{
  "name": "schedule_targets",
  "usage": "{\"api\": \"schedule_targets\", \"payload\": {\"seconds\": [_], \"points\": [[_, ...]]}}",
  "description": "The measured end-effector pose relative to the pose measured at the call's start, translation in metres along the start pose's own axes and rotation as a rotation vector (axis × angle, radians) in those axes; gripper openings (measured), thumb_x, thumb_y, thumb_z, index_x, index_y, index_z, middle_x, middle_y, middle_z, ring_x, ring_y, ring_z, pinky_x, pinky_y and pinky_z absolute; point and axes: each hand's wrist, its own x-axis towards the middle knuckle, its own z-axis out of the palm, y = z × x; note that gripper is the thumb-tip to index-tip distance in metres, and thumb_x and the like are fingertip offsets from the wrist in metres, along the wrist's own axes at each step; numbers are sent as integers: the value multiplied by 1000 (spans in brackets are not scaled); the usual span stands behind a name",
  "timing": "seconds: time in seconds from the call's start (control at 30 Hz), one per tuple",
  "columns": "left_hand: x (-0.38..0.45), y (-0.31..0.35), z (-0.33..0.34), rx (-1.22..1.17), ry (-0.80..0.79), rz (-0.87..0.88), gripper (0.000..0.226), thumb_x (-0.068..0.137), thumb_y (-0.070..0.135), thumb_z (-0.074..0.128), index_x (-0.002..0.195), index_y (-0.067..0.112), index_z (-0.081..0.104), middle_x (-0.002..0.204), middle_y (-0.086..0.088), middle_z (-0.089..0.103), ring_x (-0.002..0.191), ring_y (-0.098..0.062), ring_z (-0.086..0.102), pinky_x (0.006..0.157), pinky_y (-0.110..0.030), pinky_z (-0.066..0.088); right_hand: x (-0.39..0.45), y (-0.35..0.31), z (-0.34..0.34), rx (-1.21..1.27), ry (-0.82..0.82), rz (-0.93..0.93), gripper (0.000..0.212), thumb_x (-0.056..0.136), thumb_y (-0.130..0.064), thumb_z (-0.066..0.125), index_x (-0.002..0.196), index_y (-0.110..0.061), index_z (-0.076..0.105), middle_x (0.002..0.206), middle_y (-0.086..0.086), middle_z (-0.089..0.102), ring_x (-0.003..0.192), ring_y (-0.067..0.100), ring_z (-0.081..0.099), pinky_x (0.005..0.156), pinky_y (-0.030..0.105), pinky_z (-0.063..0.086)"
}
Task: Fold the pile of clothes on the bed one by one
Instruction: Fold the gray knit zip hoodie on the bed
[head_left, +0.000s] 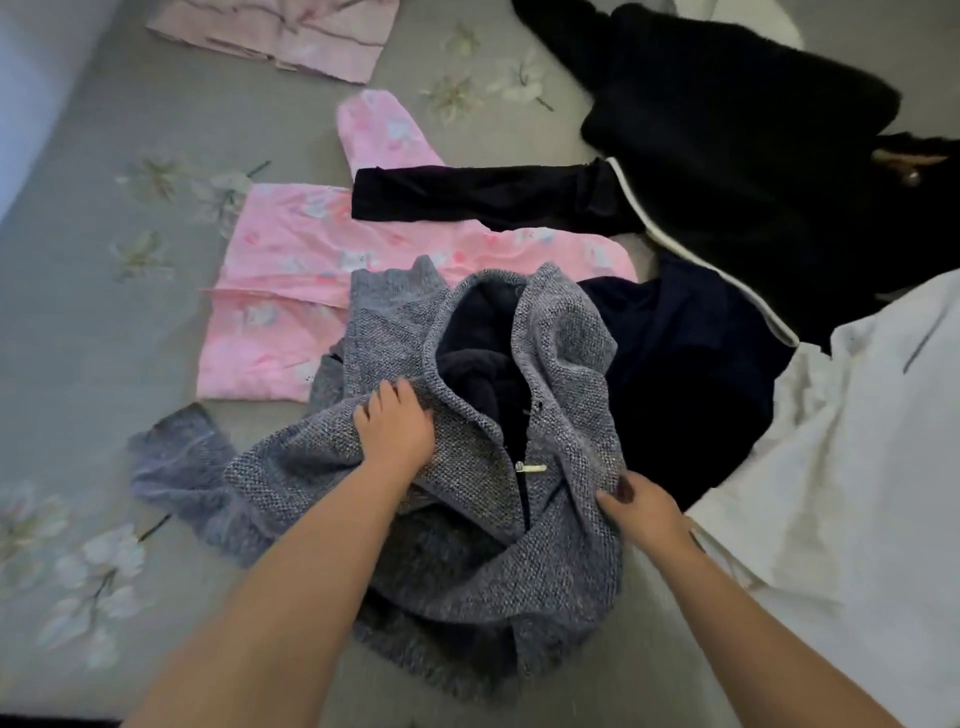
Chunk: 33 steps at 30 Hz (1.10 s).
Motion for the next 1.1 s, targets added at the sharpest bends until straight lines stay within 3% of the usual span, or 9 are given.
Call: {"api": "schedule_targets", "payload": {"seconds": [0.07, 0.17, 0.27, 0.33, 0.43, 0.5, 0.7, 0.93, 1.1], "points": [[9, -3, -2, 5, -32, -32, 63, 92, 46, 41, 138, 7, 25, 137, -15, 43, 125, -32, 41, 100, -44, 31, 2, -6, 4, 65, 25, 11, 24, 90, -28, 54, 108, -16, 64, 113, 7, 64, 108, 26, 55, 96, 38, 41], [19, -8, -8, -43, -114, -25, 58, 87, 56, 42, 119, 8, 46, 121, -14, 55, 112, -31, 51, 95, -41, 39, 4, -16, 3, 97, 151, 68, 15, 91, -26, 50, 94, -19, 63, 105, 5, 65, 102, 26, 55, 89, 33, 40], [22, -6, -11, -141, -214, -2, 50, 90, 56, 36, 102, 12, 57, 115, -11, 58, 107, -29, 54, 97, -43, 39, 9, -20, -5, 146, 279, 88, 47, 87, -43, 54, 126, -17, 50, 123, 6, 57, 118, 28, 47, 96, 39, 36], [17, -4, -12, -130, -167, 30, 39, 90, 49, 43, 104, 15, 56, 115, -9, 57, 108, -28, 52, 95, -42, 40, 17, -19, -8, 98, 171, 63, 66, 84, -50, 56, 138, -19, 36, 132, 3, 51, 126, 27, 40, 102, 43, 31], [-5, -5, -13, -129, 59, 69, 37, 90, 43, 48, 114, 16, 55, 114, -9, 50, 112, -27, 45, 92, -41, 36, 23, -18, -8, 142, 50, 35, 37, 88, -42, 55, 119, -21, 56, 116, 1, 61, 115, 24, 50, 98, 38, 34], [-23, -8, -17, -184, 217, 138, 32, 92, 37, 48, 108, 11, 57, 106, -7, 52, 107, -25, 47, 90, -40, 34, 17, -19, -10, 138, 128, -8, 23, 91, -33, 53, 101, -16, 64, 104, 6, 65, 104, 25, 55, 86, 33, 36], [-62, -14, -79, -483, 560, 306, 20, 91, 12, 53, 82, -4, 58, 71, -19, 57, 70, -32, 55, 61, -35, 33, -14, -32, -62, 31, 517, -106, 22, 93, -18, 43, 94, -11, 63, 89, 10, 66, 95, 31, 56, 79, 34, 29], [-115, -6, -243, -516, 1022, 335, 16, 89, 7, 53, 82, -7, 55, 78, -21, 55, 74, -33, 50, 65, -33, 27, -105, -149, -176, 51, 990, -588, 15, 85, -9, 55, 84, -10, 70, 80, 8, 67, 95, 32, 52, 81, 38, 21], [-193, -48, -346, -391, 1350, 374, 16, 82, 4, 63, 73, -7, 56, 69, -25, 55, 65, -38, 54, 60, -43, 41, -237, -216, -236, 62, 1383, -957, 8, 60, -2, 70, 61, -10, 68, 57, 5, 63, 63, 29, 61, 70, 36, 33]]}}
